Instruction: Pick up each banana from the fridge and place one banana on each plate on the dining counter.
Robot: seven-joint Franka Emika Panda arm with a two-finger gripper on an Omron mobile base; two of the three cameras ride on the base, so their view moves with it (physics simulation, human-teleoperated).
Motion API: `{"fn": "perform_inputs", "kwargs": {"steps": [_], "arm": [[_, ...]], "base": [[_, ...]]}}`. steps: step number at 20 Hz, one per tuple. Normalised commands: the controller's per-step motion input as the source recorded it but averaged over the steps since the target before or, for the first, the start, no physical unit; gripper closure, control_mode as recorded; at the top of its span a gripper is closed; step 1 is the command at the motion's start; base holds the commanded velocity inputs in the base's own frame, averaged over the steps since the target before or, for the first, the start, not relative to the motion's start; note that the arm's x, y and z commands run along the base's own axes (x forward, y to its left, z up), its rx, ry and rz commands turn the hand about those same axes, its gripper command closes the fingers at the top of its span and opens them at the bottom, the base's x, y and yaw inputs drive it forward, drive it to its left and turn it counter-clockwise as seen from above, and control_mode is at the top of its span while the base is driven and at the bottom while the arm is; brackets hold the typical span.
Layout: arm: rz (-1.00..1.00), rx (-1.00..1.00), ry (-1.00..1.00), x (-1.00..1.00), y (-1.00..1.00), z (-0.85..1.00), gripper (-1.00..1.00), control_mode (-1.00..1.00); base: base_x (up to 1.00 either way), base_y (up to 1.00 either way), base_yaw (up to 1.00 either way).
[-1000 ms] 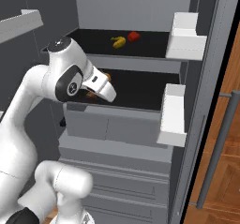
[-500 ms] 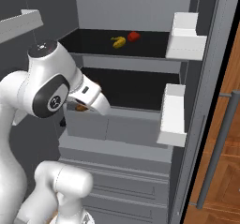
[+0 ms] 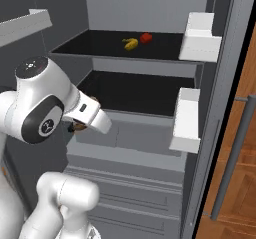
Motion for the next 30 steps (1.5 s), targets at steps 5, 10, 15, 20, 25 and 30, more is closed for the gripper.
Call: {"fn": "perform_inputs", "kwargs": {"steps": [5, 10, 15, 20, 25, 30], "arm": [[0.0, 0.0, 0.0, 0.0, 0.0, 0.0, 1.0, 1.0], [0.0, 0.0, 0.0, 0.0, 0.0, 0.0, 1.0, 1.0], [0.0, 0.0, 0.0, 0.0, 0.0, 0.0, 1.0, 1.0], [0.0, 0.0, 0.0, 0.0, 0.0, 0.0, 1.0, 1.0], [0.0, 0.0, 0.0, 0.0, 0.0, 0.0, 1.0, 1.0], [0.0, 0.0, 0.0, 0.0, 0.0, 0.0, 1.0, 1.0]], "base": [[-0.77, -0.01, 0.31], [-0.78, -0.06, 0.37], [-0.86, 0.0, 0.5], [-0.93, -0.04, 0.51], [-0.99, -0.28, 0.49], [-1.0, -0.44, 0.46]]}}
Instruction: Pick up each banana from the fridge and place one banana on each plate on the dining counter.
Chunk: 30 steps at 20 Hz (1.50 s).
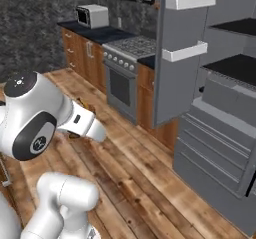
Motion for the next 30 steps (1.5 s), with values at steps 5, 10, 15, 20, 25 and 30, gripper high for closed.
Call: {"fn": "perform_inputs", "kwargs": {"steps": [5, 10, 15, 20, 25, 30], "arm": [[0.0, 0.0, 0.0, 0.0, 0.0, 0.0, 1.0, 1.0], [0.0, 0.0, 0.0, 0.0, 0.0, 0.0, 1.0, 1.0], [0.0, 0.0, 0.0, 0.0, 0.0, 0.0, 1.0, 1.0], [0.0, 0.0, 0.0, 0.0, 0.0, 0.0, 1.0, 1.0], [0.0, 0.0, 0.0, 0.0, 0.0, 0.0, 1.0, 1.0], [0.0, 0.0, 0.0, 0.0, 0.0, 0.0, 1.0, 1.0]], "base": [[-1.0, -0.57, 0.46], [-1.0, 0.02, 0.38], [-1.0, 0.71, 0.3], [-1.0, 0.78, 0.27], [-0.94, 0.83, 0.25], [-0.1, 0.94, 0.43]]}}
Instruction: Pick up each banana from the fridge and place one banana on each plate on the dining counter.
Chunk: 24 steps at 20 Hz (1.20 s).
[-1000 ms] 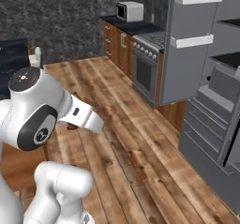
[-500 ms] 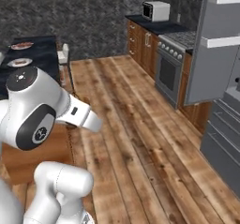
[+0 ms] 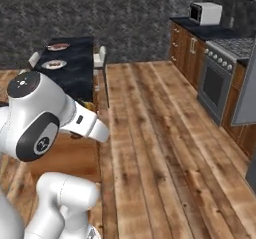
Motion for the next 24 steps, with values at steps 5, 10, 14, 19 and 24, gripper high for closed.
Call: {"fn": "perform_inputs", "kwargs": {"steps": [5, 10, 14, 19, 24], "arm": [[0.0, 0.0, 0.0, 0.0, 0.0, 0.0, 1.0, 1.0], [0.0, 0.0, 0.0, 0.0, 0.0, 0.0, 1.0, 1.0], [0.0, 0.0, 0.0, 0.0, 0.0, 0.0, 1.0, 1.0], [0.0, 0.0, 0.0, 0.0, 0.0, 0.0, 1.0, 1.0], [0.0, 0.0, 0.0, 0.0, 0.0, 0.0, 1.0, 1.0]], "base": [[0.0, 0.79, 0.69], [0.0, 0.75, 0.7], [0.0, 0.76, 0.65], [0.04, 0.82, 0.57], [0.37, 0.95, 0.33]]}}
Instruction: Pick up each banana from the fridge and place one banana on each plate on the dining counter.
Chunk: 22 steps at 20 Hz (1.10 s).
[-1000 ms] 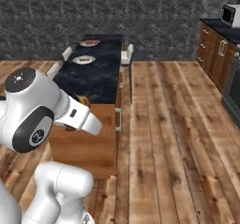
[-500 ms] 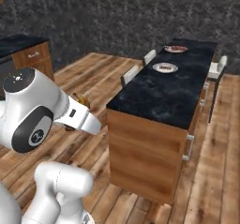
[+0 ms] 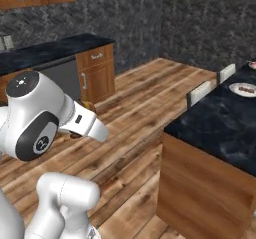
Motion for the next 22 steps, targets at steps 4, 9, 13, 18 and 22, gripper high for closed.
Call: {"fn": "perform_inputs", "kwargs": {"steps": [4, 9, 13, 18, 22], "arm": [[0.0, 0.0, 0.0, 0.0, 0.0, 0.0, 1.0, 1.0], [0.0, 0.0, 0.0, 0.0, 0.0, 0.0, 1.0, 1.0], [0.0, 0.0, 0.0, 0.0, 0.0, 0.0, 1.0, 1.0], [0.0, 0.0, 0.0, 0.0, 0.0, 0.0, 1.0, 1.0], [0.0, 0.0, 0.0, 0.0, 0.0, 0.0, 1.0, 1.0]], "base": [[0.7, 1.0, 0.04], [0.77, 1.0, -0.03], [0.68, 1.0, -0.21], [0.67, 1.0, -0.32], [0.64, 1.0, -0.33]]}}
